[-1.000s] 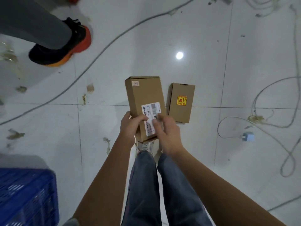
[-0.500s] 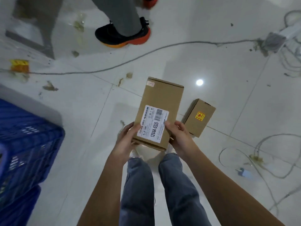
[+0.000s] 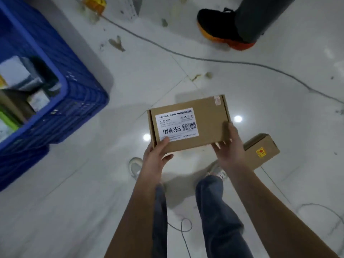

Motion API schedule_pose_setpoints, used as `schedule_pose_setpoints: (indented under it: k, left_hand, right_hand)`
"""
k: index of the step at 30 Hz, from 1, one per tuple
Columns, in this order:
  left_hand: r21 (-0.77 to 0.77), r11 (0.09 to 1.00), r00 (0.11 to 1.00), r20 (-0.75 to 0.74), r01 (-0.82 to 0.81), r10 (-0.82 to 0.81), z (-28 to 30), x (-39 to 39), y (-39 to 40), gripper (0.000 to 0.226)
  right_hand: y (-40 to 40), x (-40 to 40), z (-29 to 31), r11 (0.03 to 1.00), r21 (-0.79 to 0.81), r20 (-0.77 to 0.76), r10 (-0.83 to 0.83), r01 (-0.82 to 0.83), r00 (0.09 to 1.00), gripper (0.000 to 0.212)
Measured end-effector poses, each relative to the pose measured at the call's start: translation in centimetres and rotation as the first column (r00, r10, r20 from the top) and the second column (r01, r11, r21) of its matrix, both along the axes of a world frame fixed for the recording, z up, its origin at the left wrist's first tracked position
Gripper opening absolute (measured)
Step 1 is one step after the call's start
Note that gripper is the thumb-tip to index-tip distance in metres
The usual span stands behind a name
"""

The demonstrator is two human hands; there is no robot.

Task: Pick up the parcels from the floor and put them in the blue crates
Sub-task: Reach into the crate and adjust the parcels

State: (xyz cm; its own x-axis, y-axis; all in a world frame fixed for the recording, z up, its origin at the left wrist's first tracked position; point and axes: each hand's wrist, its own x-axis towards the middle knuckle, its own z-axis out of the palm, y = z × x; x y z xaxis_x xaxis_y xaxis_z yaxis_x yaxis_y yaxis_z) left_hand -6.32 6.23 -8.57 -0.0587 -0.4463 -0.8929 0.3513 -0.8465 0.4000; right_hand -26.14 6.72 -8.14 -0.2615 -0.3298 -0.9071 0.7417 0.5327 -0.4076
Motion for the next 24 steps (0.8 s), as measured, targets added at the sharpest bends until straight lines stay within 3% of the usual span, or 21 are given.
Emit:
schedule_pose_setpoints:
  k: [2,4,6,8,11,13,14,16,19,21,24]
  left_hand:
    - [-0.03,0.998,0.998,0.013,0.061,-0.061,0.7,5.9,-1.1,0.023]
    - [-0.082,0.989,0.993,0.024,0.12,-0.119,1.8,11.4,-2.3,0.039]
    - [-0.114,0.982,0.988,0.054,0.152,-0.147,3.2,15.9,-3.3,0.058]
    - [-0.154,0.981,0.992,0.068,0.116,-0.107,4.4,19.7,-4.1,0.056]
    - [-0.158,0.98,0.988,0.076,-0.117,0.131,5.2,24.6,-5.1,0.047]
    - [-0.162,0.926,0.936,0.03,-0.342,0.351,5.5,27.3,-5.7,0.053]
    - [-0.17,0.879,0.893,-0.01,-0.445,0.451,5.4,28.5,-5.9,0.053]
    - [-0.162,0.799,0.812,-0.018,-0.579,0.584,5.4,29.6,-6.4,0.046]
    - [-0.167,0.804,0.814,0.013,-0.571,0.581,5.1,30.8,-7.2,0.045]
    - [-0.168,0.841,0.847,0.058,-0.514,0.529,4.9,31.4,-8.0,0.038]
    - [-0.143,0.843,0.83,0.152,-0.519,0.537,3.7,33.3,-9.3,0.039]
  right_hand:
    - [-2.4,0.8,1.6,0.99,-0.021,-0.099,0.135,-0.138,0.986,0.06]
    - [-5.3,3.3,3.8,0.903,-0.093,-0.176,0.4,-0.42,0.899,0.061]
    - [-8.2,7.4,5.9,0.696,-0.104,-0.213,0.682,-0.71,0.7,0.063]
    - [-11.0,12.3,6.8,0.441,-0.053,-0.228,0.868,-0.896,0.441,0.052]
    - [-14.5,19.3,7.3,0.143,0.048,-0.252,0.96,-0.989,0.127,0.043]
    - [-16.2,23.6,7.9,0.034,0.066,-0.264,0.964,-0.997,0.015,0.039]
    - [-16.9,25.6,8.1,0.029,0.053,-0.302,0.953,-0.998,0.011,0.032]
    - [-17.7,28.7,8.2,0.125,-0.008,-0.393,0.912,-0.992,0.118,0.018]
    - [-17.6,33.1,7.1,0.237,-0.072,-0.463,0.853,-0.969,0.243,0.026]
    - [-17.5,35.2,6.4,0.209,-0.06,-0.455,0.864,-0.976,0.213,0.028]
    - [-18.3,37.1,5.4,0.065,-0.02,-0.37,0.927,-0.998,0.068,0.019]
